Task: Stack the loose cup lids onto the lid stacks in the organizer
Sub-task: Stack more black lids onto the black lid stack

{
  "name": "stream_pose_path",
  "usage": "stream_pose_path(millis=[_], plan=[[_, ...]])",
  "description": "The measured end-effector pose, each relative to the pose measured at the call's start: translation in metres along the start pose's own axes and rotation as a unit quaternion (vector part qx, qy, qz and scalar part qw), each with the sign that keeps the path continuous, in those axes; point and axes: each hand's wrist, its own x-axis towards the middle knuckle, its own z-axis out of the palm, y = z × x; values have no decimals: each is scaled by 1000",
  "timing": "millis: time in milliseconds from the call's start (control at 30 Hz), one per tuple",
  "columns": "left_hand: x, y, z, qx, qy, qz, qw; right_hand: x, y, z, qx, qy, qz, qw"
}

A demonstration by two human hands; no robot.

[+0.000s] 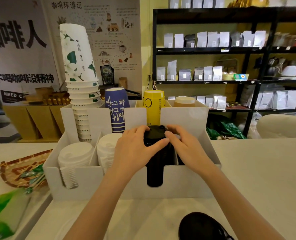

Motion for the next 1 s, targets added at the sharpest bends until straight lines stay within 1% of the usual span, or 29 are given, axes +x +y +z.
stream_pose_path(millis=[100,167,267,367,433,500,600,667,800,900,1000], plan=[[-2,0,-7,-56,-1,2,998,-17,-3,-10,-40,21,-11,999],[-4,1,-10,-74,12,15,997,-30,-4,-21,-59,29,-19,998],[-10,6,-12,-82,51,48,994,-52,-6,-35,-70,31,-25,997],[-22,19,-15,-70,109,104,986,-75,-8,-43,-75,32,-19,996],[-33,30,-13,-87,107,131,982,-91,-8,-45,-91,26,-11,995],[-45,37,-8,-136,56,136,980,-107,-3,-46,-102,19,3,995],[-65,38,6,-174,-63,121,975,-131,6,-47,-111,13,37,993],[-79,35,16,-164,-133,112,971,-144,13,-47,-119,11,62,991],[-105,30,31,-117,-235,82,961,-165,25,-45,-148,2,105,983],[-116,28,40,-52,-290,90,951,-177,33,-39,-184,-23,138,973],[-121,26,46,-28,-327,91,940,-186,38,-35,-205,-22,161,965]])
